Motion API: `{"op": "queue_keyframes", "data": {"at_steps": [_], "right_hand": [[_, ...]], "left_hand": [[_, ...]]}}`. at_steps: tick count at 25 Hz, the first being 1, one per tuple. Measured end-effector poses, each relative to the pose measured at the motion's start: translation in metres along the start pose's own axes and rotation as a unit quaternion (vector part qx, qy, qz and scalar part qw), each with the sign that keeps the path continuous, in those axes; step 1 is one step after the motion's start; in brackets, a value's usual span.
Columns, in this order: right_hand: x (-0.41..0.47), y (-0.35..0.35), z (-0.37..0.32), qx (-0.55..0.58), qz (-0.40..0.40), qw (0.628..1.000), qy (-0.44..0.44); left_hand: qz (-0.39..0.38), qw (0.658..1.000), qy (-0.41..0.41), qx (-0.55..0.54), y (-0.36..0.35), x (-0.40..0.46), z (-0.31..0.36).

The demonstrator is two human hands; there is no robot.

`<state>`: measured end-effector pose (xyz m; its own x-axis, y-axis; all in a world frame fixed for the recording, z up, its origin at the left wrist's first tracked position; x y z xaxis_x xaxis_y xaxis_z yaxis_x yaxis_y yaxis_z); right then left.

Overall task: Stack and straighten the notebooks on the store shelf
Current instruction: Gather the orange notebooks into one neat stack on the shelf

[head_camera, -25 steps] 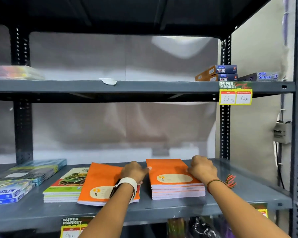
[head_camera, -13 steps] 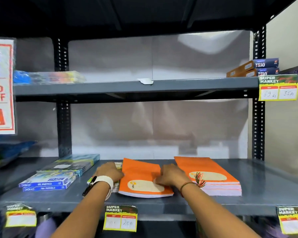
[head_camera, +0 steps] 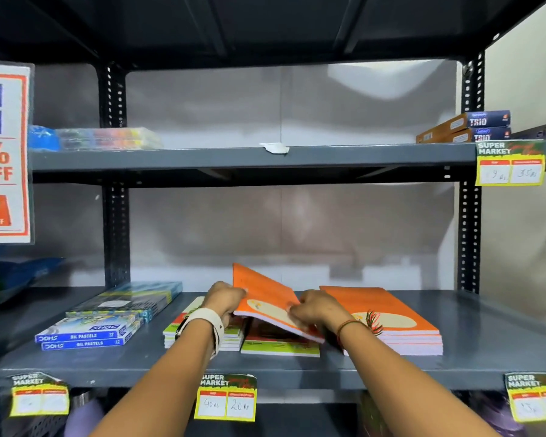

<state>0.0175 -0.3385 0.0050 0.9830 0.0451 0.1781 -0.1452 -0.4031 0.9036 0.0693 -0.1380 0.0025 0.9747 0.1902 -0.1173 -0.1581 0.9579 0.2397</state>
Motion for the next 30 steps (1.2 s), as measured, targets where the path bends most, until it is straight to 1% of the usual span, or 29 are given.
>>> {"op": "queue_keyframes", "data": {"at_steps": [1,2,3,5,6,7,9,12,15,17,21,26,30], "right_hand": [[0.000,0.010,0.005,0.038,0.031,0.999,-0.006],[0.001,0.020,0.012,0.100,0.069,0.992,-0.014],[0.001,0.030,0.023,0.190,0.104,0.976,-0.027],[-0.002,0.050,0.045,0.370,0.157,0.913,-0.063],[-0.006,0.060,0.058,0.421,0.176,0.886,-0.077],[-0.010,0.070,0.071,0.445,0.192,0.870,-0.086],[-0.016,0.091,0.099,0.444,0.221,0.863,-0.095],[-0.027,0.114,0.140,0.399,0.251,0.874,-0.120],[-0.032,0.115,0.176,0.362,0.239,0.889,-0.148],[-0.029,0.107,0.194,0.346,0.220,0.898,-0.159],[-0.023,0.091,0.209,0.299,0.199,0.919,-0.164],[-0.026,0.087,0.212,0.255,0.165,0.939,-0.162],[-0.030,0.088,0.214,0.264,0.165,0.935,-0.170]], "left_hand": [[-0.002,1.000,-0.004,-0.027,-0.001,0.000,0.007],[-0.010,0.998,-0.007,-0.057,-0.005,0.001,0.013],[-0.021,0.996,-0.008,-0.082,-0.011,0.000,0.020],[-0.039,0.993,-0.020,-0.107,-0.026,-0.007,0.033],[-0.044,0.992,-0.030,-0.114,-0.037,-0.012,0.038],[-0.044,0.992,-0.035,-0.114,-0.050,-0.019,0.043],[-0.047,0.994,-0.042,-0.092,-0.080,-0.034,0.051],[-0.092,0.994,-0.023,-0.045,-0.126,-0.044,0.051],[-0.140,0.990,-0.003,0.004,-0.157,-0.045,0.039],[-0.135,0.989,-0.012,0.053,-0.172,-0.042,0.031],[-0.092,0.985,-0.035,0.139,-0.177,-0.042,0.026],[-0.085,0.981,-0.053,0.168,-0.172,-0.046,0.023],[-0.102,0.982,-0.045,0.150,-0.171,-0.049,0.017]]}}
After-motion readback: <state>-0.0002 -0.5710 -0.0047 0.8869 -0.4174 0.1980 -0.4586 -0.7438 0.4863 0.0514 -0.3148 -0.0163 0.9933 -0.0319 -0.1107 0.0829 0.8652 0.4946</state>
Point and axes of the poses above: each hand's wrist, its own x-axis towards the middle knuckle, its own y-axis out of the back of the hand, z = x × y, the point moved 3 cm from there along x, towards the middle knuckle, and after that the axes turned 11 degrees about y, right-handed, at the moved point
